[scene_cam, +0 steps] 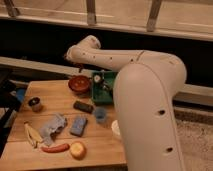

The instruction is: Place grapes in tray

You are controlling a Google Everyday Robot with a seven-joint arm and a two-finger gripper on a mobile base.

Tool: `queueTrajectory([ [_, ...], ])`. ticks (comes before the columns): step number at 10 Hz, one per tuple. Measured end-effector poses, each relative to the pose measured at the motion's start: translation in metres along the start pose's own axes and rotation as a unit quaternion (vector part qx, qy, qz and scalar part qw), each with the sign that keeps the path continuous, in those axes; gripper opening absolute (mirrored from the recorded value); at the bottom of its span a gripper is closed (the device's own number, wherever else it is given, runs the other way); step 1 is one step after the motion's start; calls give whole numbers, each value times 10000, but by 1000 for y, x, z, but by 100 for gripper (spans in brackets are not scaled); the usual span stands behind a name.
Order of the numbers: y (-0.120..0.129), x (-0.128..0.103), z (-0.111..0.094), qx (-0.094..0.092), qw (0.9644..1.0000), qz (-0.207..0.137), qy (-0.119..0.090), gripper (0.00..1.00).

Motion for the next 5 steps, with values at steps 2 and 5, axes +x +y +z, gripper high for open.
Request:
queueTrajectory([
  [2,-45,1,-30,325,9987,377,-102,0],
  [5,-80,12,-45,392,9923,1170,-49,0],
])
